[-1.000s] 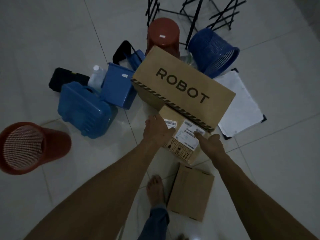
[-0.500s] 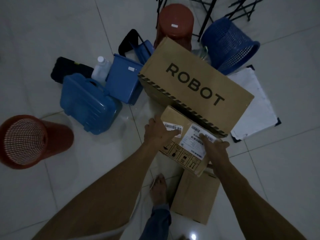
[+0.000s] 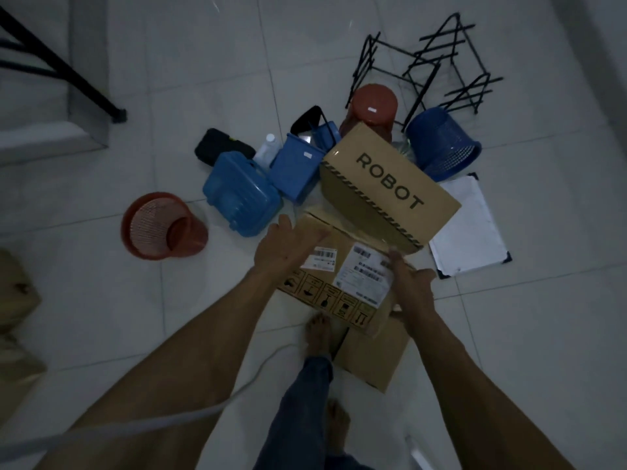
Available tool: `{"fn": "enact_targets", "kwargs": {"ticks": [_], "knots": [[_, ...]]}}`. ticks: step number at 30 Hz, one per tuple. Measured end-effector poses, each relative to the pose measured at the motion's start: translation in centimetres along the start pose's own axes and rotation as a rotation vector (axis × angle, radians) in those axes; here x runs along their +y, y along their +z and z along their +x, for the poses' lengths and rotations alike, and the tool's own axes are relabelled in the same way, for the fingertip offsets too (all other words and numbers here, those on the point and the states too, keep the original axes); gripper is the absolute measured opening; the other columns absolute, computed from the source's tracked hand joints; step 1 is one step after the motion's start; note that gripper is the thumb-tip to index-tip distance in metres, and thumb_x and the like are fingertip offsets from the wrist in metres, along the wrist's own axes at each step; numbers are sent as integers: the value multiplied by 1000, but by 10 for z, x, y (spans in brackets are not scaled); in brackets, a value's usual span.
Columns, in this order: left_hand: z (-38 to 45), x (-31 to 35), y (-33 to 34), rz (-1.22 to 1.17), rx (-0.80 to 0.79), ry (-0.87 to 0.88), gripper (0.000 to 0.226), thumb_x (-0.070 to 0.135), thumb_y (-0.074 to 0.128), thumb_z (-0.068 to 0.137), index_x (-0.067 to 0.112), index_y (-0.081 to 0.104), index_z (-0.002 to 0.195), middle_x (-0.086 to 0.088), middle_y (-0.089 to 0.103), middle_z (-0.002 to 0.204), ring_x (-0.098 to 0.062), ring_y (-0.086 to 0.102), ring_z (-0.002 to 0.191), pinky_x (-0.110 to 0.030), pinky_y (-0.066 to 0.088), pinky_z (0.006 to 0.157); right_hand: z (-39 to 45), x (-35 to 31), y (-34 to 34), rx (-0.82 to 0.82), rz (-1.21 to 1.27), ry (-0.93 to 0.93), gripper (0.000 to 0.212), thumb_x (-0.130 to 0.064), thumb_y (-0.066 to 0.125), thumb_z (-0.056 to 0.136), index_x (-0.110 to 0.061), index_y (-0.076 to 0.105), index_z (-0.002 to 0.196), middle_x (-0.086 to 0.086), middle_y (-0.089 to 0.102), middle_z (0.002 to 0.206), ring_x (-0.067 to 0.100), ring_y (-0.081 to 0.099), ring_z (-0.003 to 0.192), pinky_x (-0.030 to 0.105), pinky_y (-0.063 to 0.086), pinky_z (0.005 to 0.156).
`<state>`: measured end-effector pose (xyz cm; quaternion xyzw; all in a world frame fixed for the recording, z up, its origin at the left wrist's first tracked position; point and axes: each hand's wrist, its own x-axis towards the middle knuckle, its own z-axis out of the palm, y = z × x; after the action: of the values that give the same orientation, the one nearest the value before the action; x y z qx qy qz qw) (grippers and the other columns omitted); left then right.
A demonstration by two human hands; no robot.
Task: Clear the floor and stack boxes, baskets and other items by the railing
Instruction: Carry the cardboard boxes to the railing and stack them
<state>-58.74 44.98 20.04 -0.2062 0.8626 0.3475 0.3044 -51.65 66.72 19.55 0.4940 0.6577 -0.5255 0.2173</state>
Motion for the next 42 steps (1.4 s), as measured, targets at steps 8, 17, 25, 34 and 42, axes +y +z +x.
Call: {"fn": "enact_targets", "kwargs": {"ticks": [8,17,25,34,42], "knots": [[-198,-58,-78,-94,147,99,61,81,58,75,25,61,102,5,66,93,-16,64,88,-34,53,78,-160,17,-38,-89,-47,-299,116,-94,67,45,-26,46,137,1,65,125,25,64,109,54,54,92],[-327,-147,-160,-442,226,84,57,69,71,75,32,66,118,7,71,105,-7,66,85,-22,49,66,-295,27,0,-288,-179,-524,69,-74,78,57,-30,68,109,-5,76,100,16,75,86,47,62,80],[-390,-280,-250,-577,307,16,79,74,71,68,52,46,139,1,68,123,-23,67,102,-42,57,82,-401,31,125,-439,-376,-658,61,-54,76,79,-18,52,121,1,67,108,22,70,91,48,61,79],[-428,-453,-365,-782,348,-80,79,56,85,65,52,48,135,2,68,121,-26,69,102,-54,60,75,-518,31,325,-580,-578,-871,40,-46,70,89,-19,48,108,-4,59,92,11,61,80,34,55,67],[-419,-557,-434,-846,480,-142,79,51,85,70,39,48,139,1,64,123,-26,67,101,-50,61,73,-580,36,456,-689,-729,-903,33,-36,63,96,-21,51,123,-3,67,94,9,66,70,17,52,46]]}}
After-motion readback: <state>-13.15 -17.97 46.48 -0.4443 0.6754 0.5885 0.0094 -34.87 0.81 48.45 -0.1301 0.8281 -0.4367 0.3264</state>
